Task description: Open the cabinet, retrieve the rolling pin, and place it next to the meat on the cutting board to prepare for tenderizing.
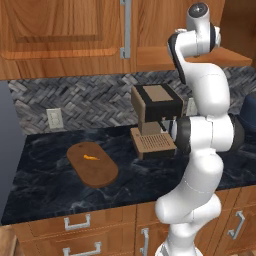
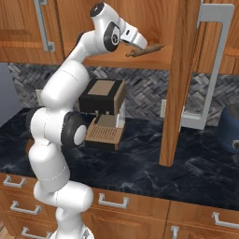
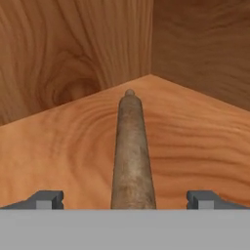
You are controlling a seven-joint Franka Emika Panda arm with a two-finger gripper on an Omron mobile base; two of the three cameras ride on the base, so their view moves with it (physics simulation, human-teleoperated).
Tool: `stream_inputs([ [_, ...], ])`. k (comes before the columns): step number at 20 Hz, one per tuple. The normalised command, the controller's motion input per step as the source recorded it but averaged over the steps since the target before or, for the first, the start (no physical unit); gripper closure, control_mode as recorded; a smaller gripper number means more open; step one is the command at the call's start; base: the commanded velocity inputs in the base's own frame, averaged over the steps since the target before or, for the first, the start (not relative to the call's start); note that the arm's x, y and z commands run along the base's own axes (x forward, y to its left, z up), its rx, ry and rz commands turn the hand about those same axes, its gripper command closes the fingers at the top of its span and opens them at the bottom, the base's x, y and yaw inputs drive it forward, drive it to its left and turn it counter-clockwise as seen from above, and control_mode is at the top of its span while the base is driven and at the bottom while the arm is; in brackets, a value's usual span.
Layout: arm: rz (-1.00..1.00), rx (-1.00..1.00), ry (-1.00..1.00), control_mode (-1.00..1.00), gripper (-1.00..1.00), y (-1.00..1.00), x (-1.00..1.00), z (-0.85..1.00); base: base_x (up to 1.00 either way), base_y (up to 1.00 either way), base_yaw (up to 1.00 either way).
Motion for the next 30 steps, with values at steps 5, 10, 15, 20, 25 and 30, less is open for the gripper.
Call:
stream_inputs([
  [5, 0.00, 0.00, 0.02, -1.00, -1.00, -0.06, 0.00, -0.16, 0.00, 0.00, 0.00],
  [10, 0.00, 0.00, 0.00, -1.00, -1.00, -0.13, 0.00, -0.12, 0.00, 0.00, 0.00],
  [15, 0.00, 0.00, 0.01, -1.00, -1.00, -0.10, 0.01, -0.12, 0.00, 0.00, 0.00],
  [20, 0.00, 0.00, 0.00, -1.00, -1.00, -0.07, 0.06, -0.15, 0.00, 0.00, 0.00],
  [25, 0.02, 0.00, 0.00, -1.00, -1.00, -0.01, 0.10, -0.18, 0.00, 0.00, 0.00],
  [30, 0.02, 0.00, 0.00, -1.00, -1.00, 0.00, 0.10, -0.19, 0.00, 0.00, 0.00],
])
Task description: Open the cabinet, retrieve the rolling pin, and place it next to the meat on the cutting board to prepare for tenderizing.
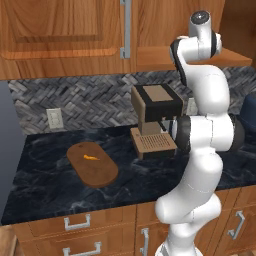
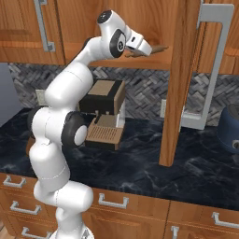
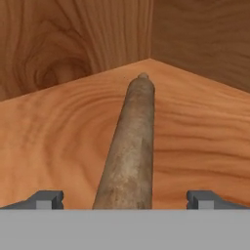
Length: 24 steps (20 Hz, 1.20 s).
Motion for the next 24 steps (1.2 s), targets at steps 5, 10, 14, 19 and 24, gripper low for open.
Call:
stream_inputs([
  [5, 0.01, 0.00, 0.05, -1.00, 1.00, 0.00, 0.04, -0.31, 0.00, 0.00, 0.00],
  [10, 0.01, 0.00, 0.02, -1.00, 1.00, 0.03, 0.00, -0.26, 0.00, 0.00, 0.00],
  [14, 0.03, 0.00, -0.05, -1.00, 1.00, 0.02, -0.30, -0.14, 0.00, 0.00, 0.00],
  [19, 0.02, 0.00, -0.24, -1.00, 1.00, 0.10, -0.89, 0.05, 0.00, 0.00, 0.00],
  [24, 0.05, 0.00, -0.25, -1.00, 1.00, 0.34, -1.00, 0.09, 0.00, 0.00, 0.00],
])
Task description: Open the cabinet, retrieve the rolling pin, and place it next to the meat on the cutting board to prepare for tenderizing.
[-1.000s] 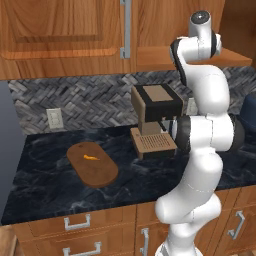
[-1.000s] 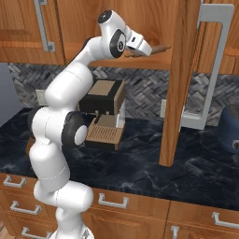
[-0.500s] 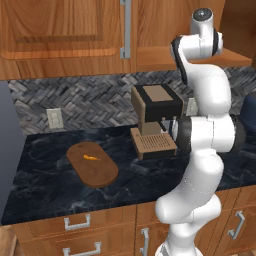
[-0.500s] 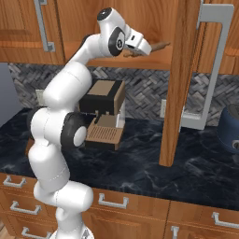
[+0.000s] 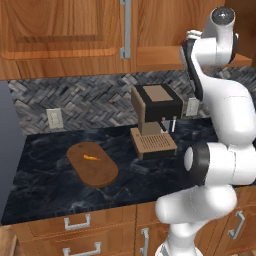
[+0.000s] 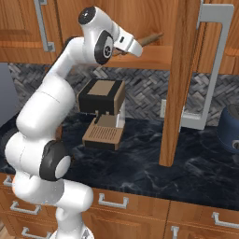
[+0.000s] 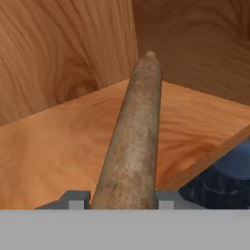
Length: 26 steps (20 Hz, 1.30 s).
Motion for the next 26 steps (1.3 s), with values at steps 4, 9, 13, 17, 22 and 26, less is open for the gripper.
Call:
stream_inputs([
  [4, 0.08, 0.00, -0.11, -1.00, 1.00, 0.60, -1.00, 0.04, 0.00, 0.00, 0.00],
  [9, 0.08, 0.00, -0.02, -1.00, 1.00, 0.65, -1.00, 0.01, 0.00, 0.00, 0.00],
  [13, 0.08, 0.00, 0.00, -1.00, 1.00, 0.66, -1.00, 0.00, 0.00, 0.00, 0.00],
  [17, 0.12, 0.00, 0.00, -1.00, 1.00, 0.66, -1.00, 0.00, 0.00, 0.00, 0.00],
  [22, 0.14, 0.00, 0.01, -1.00, 1.00, 0.71, -1.00, -0.06, 0.00, 0.00, 0.00],
  [26, 0.16, 0.00, 0.03, -1.00, 1.00, 0.72, -1.00, -0.16, 0.00, 0.00, 0.00],
])
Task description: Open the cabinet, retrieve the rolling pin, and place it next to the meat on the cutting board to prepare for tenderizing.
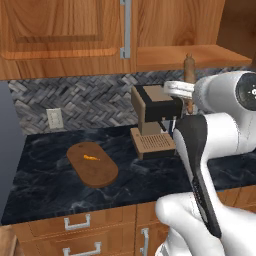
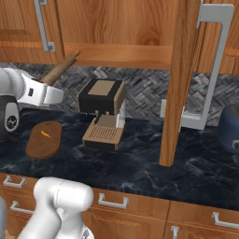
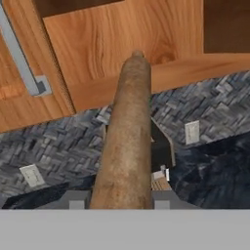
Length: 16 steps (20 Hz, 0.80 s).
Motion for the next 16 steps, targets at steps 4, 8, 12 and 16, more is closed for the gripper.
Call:
stream_inputs([
  [4, 0.17, 0.00, 0.04, -1.00, 1.00, 0.70, -0.97, -0.28, 0.00, 0.00, 0.00],
  [8, 0.16, 0.00, 0.06, -1.00, 1.00, 0.65, -0.88, -0.35, 0.00, 0.00, 0.00],
  [12, 0.17, 0.01, 0.07, -1.00, 1.00, 0.61, -0.67, -0.37, 0.00, 0.00, 0.00],
  [16, 0.17, 0.00, 0.08, -1.00, 1.00, 0.48, -0.32, -0.25, 0.00, 0.00, 0.00],
])
